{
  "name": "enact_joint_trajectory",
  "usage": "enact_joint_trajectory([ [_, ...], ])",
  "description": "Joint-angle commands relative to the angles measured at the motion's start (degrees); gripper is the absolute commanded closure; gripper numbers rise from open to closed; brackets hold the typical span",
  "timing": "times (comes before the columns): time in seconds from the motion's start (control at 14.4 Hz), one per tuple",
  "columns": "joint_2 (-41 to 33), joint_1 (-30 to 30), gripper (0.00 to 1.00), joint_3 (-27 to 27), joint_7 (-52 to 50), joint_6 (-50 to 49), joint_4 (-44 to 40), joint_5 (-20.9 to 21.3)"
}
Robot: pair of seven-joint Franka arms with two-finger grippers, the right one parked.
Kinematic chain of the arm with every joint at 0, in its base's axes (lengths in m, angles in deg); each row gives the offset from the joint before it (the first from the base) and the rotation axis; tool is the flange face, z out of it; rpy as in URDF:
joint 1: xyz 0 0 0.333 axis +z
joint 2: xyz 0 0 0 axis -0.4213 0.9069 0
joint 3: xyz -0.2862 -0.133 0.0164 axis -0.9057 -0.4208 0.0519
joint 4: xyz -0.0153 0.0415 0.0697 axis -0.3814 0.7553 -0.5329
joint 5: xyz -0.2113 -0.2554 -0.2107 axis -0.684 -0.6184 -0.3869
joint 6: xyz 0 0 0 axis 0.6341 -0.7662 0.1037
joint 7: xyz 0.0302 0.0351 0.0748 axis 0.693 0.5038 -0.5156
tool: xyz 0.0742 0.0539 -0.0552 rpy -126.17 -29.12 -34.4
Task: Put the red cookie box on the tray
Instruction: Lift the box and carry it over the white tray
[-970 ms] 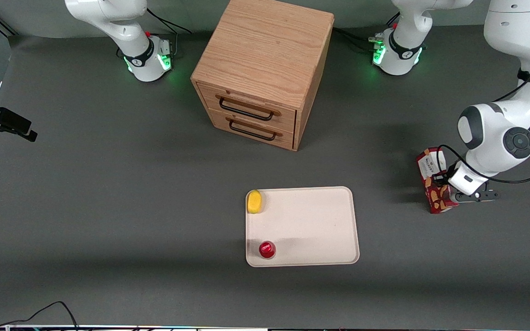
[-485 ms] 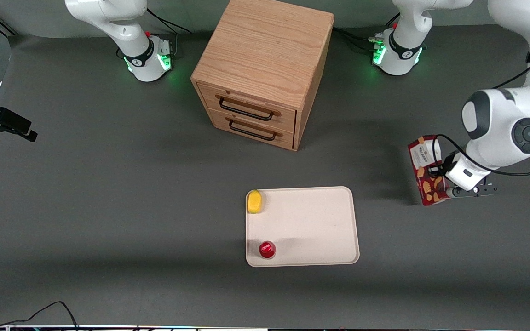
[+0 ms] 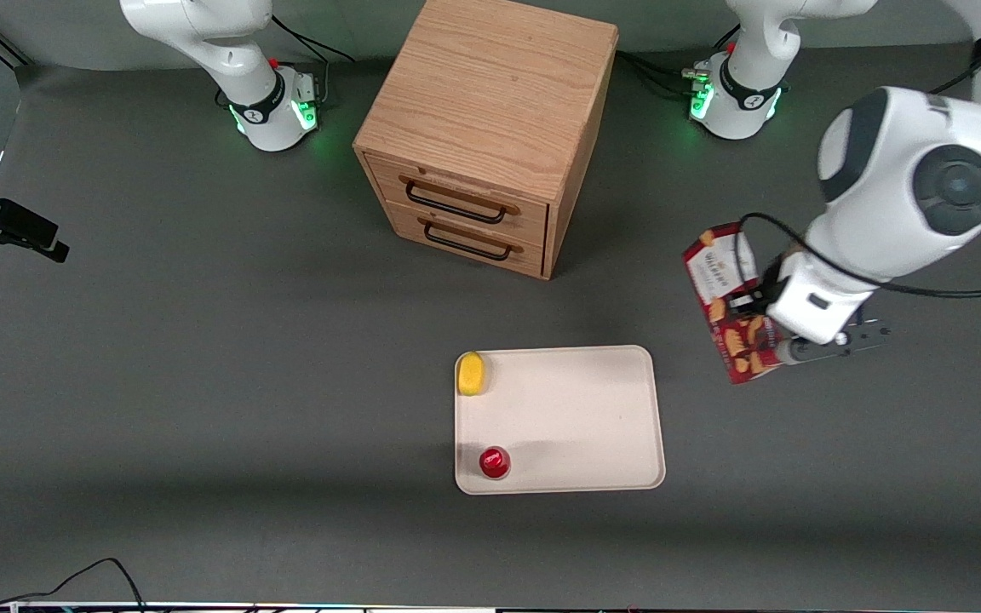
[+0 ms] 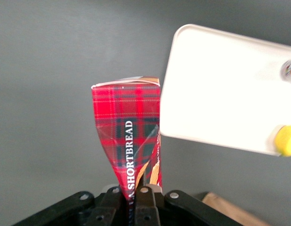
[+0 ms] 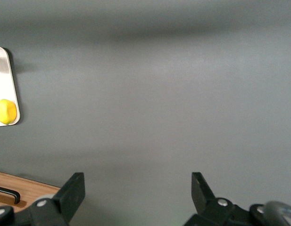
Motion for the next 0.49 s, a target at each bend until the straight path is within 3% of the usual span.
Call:
enact_joint_trajectory([
  [0.0, 11.5, -1.2, 1.0, -3.9, -10.8, 4.0, -8.9, 6.1],
  [0.21, 18.4, -2.9, 1.0, -4.2, -17.0, 13.4, -9.7, 12.5],
  [0.42, 23.7, -4.7, 1.0, -4.2, -17.0, 19.3, -10.6, 15.2],
])
